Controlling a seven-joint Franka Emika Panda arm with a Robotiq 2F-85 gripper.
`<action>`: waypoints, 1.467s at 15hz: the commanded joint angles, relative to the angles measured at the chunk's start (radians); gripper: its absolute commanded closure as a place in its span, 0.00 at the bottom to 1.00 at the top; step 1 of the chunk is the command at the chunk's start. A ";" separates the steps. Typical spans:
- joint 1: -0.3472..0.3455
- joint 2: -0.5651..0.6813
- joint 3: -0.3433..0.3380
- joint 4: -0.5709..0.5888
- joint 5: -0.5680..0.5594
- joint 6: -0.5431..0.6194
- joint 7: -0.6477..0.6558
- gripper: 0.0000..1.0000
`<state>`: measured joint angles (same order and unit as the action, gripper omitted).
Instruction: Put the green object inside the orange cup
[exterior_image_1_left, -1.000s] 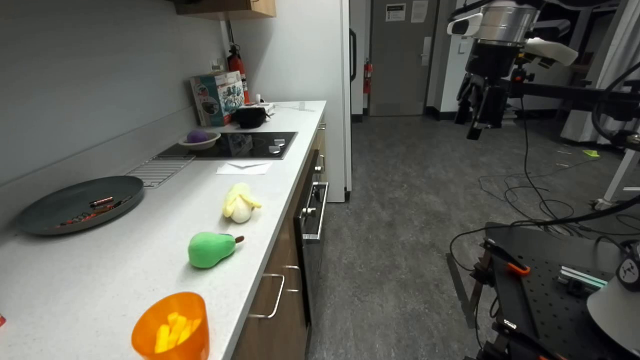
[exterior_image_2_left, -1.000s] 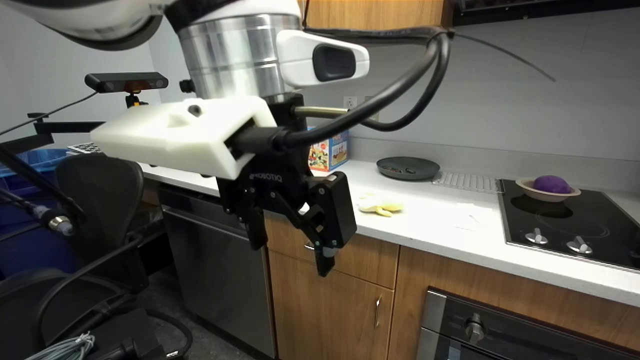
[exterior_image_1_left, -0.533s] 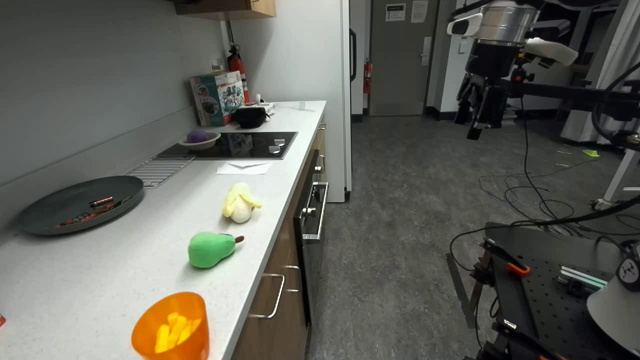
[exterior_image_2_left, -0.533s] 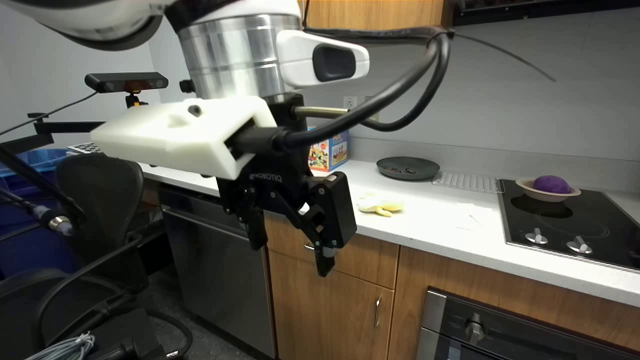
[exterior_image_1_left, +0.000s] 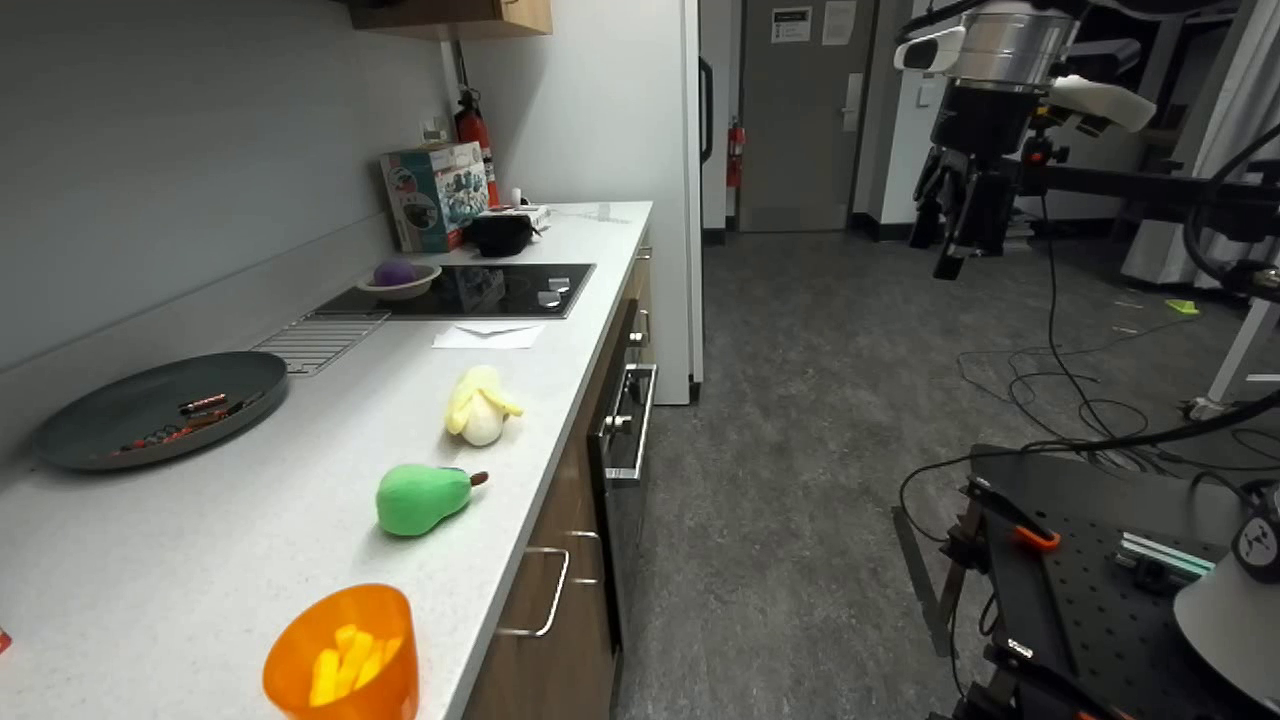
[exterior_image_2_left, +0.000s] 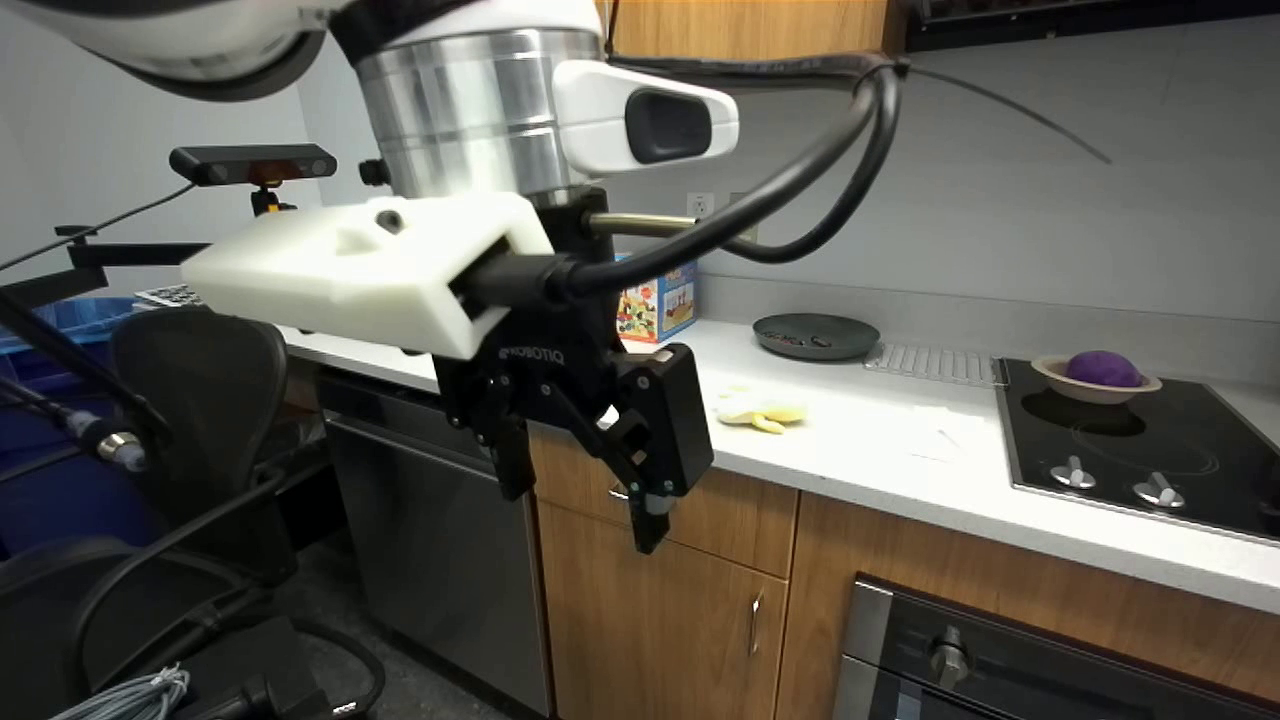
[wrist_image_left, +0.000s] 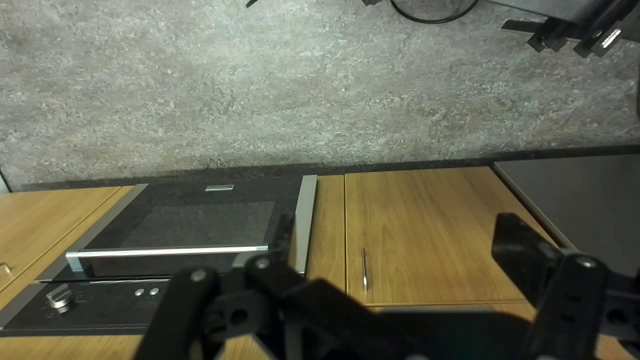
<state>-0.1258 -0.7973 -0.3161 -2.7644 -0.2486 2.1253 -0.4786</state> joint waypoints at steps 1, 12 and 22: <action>-0.003 0.001 0.003 0.002 0.012 0.006 0.000 0.00; 0.015 0.003 0.025 0.066 0.058 -0.008 0.031 0.00; 0.034 0.028 0.050 0.155 0.070 -0.047 0.041 0.00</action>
<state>-0.0832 -0.7604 -0.2668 -2.6016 -0.1621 2.0672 -0.4209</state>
